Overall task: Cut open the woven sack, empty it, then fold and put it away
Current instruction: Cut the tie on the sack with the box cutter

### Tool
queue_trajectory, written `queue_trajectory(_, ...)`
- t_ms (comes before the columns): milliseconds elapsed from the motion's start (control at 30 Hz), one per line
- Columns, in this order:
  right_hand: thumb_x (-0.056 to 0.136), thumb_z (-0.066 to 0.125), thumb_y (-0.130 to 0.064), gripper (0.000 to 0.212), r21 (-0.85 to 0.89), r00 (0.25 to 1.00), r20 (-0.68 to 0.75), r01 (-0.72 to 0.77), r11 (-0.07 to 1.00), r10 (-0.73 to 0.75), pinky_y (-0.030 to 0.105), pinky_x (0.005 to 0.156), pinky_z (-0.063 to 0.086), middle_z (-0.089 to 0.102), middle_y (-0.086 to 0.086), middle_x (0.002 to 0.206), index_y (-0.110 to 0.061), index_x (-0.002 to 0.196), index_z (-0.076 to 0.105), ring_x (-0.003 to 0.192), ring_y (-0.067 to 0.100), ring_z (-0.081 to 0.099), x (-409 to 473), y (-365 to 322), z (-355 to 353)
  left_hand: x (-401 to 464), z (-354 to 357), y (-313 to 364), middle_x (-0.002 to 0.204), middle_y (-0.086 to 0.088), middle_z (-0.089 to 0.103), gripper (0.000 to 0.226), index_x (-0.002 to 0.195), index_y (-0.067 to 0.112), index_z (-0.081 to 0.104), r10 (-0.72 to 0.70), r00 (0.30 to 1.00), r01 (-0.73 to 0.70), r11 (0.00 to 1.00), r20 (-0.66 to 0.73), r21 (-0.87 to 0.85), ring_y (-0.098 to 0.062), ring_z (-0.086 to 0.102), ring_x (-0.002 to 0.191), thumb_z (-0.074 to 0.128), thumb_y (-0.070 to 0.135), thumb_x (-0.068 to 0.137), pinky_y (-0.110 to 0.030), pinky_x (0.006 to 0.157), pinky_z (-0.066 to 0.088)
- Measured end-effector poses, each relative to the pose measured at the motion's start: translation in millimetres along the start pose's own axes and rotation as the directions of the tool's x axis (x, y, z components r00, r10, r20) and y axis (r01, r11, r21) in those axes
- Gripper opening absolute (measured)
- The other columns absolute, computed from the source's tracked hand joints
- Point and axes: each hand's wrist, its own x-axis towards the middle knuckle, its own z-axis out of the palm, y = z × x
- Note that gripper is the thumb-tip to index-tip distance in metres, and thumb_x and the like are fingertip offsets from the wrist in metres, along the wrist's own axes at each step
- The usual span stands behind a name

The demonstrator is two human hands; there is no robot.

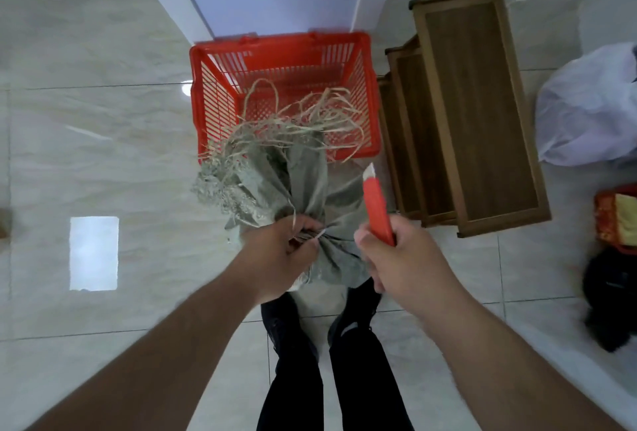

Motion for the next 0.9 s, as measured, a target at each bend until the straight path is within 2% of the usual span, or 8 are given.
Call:
queue_trajectory(100, 0.104, 0.060, -0.033, 0.008, 0.073, 0.993, -0.065, 0.101, 0.992, -0.096, 0.031, 0.057, 0.054, 0.061, 0.001, 0.073, -0.028, 0.102, 0.066, 0.056, 0.011, 0.061, 18, -22, -1, -1, 5, -2, 0.094, 0.001, 0.079, 0.031, 0.104, 0.046, 0.069, -0.030, 0.999, 0.034, 0.987, 0.032, -0.160, -0.012, 0.072, 0.078, 0.069, 0.016, 0.095, -0.025, 0.070, 0.056)
queue_trajectory(233, 0.106, 0.056, -0.025, 0.013, 0.023, 0.993, 0.113, -0.043, 0.999, 0.040, 0.024, 0.041, 0.041, 0.063, 0.007, 0.070, -0.013, 0.108, 0.062, 0.040, 0.006, 0.057, 49, -28, 12, -7, 5, 5, 0.100, 0.005, 0.078, 0.034, 0.109, 0.022, 0.072, -0.002, 0.999, 0.014, 0.937, 0.036, -0.350, 0.004, 0.070, 0.086, 0.064, -0.007, 0.094, -0.007, 0.078, 0.050)
queue_trajectory(400, 0.099, 0.066, -0.031, 0.019, 0.018, 0.947, 0.199, -0.261, 0.965, 0.252, 0.030, 0.047, 0.032, 0.053, 0.002, 0.048, -0.012, 0.099, 0.066, 0.044, 0.017, 0.044, 54, -6, 23, -10, 6, 5, 0.100, -0.029, 0.071, 0.023, 0.099, 0.024, 0.080, -0.097, 0.992, 0.128, 0.751, 0.084, -0.648, -0.028, 0.060, 0.091, 0.068, 0.014, 0.082, -0.044, 0.088, 0.047)
queue_trajectory(533, 0.098, 0.068, -0.011, 0.007, 0.215, 0.926, 0.271, -0.326, 0.921, 0.264, 0.026, 0.044, 0.032, 0.050, -0.002, 0.056, -0.010, 0.098, 0.061, 0.043, 0.010, 0.043, 43, 2, 25, -16, 9, 3, 0.101, -0.024, 0.072, 0.019, 0.096, 0.015, 0.079, -0.139, 0.988, 0.141, 0.656, 0.065, -0.741, -0.031, 0.061, 0.099, 0.067, 0.001, 0.090, -0.046, 0.099, 0.048)
queue_trajectory(633, 0.097, 0.071, -0.011, 0.008, 0.244, 0.960, 0.124, -0.274, 0.930, 0.251, 0.024, 0.044, 0.037, 0.058, -0.003, 0.056, -0.009, 0.104, 0.070, 0.041, 0.007, 0.048, 37, 0, 30, -20, 8, 4, 0.105, -0.023, 0.073, 0.021, 0.102, 0.012, 0.078, -0.144, 0.988, 0.132, 0.652, 0.049, -0.747, -0.030, 0.062, 0.100, 0.063, -0.002, 0.094, -0.044, 0.101, 0.049)
queue_trajectory(733, 0.097, 0.070, -0.015, 0.008, 0.191, 0.977, -0.148, -0.123, 0.974, 0.152, 0.024, 0.047, 0.053, 0.072, -0.003, 0.071, -0.020, 0.096, 0.076, 0.047, 0.008, 0.063, 33, 6, 34, -21, 10, 10, 0.102, -0.005, 0.081, 0.028, 0.101, 0.026, 0.081, -0.104, 0.993, 0.044, 0.779, -0.060, -0.625, -0.014, 0.069, 0.096, 0.062, 0.005, 0.100, -0.025, 0.091, 0.053)
queue_trajectory(800, 0.097, 0.068, -0.020, 0.011, 0.131, 0.942, -0.315, -0.076, 0.989, 0.114, 0.035, 0.062, 0.063, 0.077, -0.002, 0.080, -0.026, 0.094, 0.077, 0.064, 0.015, 0.073, 33, 12, 35, -21, 11, 8, 0.097, 0.015, 0.081, 0.023, 0.096, 0.039, 0.082, -0.062, 0.982, -0.028, 0.890, -0.180, -0.455, 0.001, 0.071, 0.095, 0.072, 0.018, 0.096, -0.014, 0.087, 0.053)
queue_trajectory(900, 0.099, 0.067, -0.023, 0.010, 0.313, 0.864, -0.434, -0.120, 0.942, 0.255, 0.031, 0.056, 0.053, 0.076, 0.004, 0.081, -0.020, 0.095, 0.075, 0.067, 0.018, 0.073, 31, 17, 21, -24, 8, 1, 0.095, 0.027, 0.077, 0.025, 0.097, 0.052, 0.077, -0.072, 0.942, -0.051, 0.935, -0.327, -0.351, 0.004, 0.070, 0.097, 0.077, 0.028, 0.090, -0.020, 0.086, 0.053)
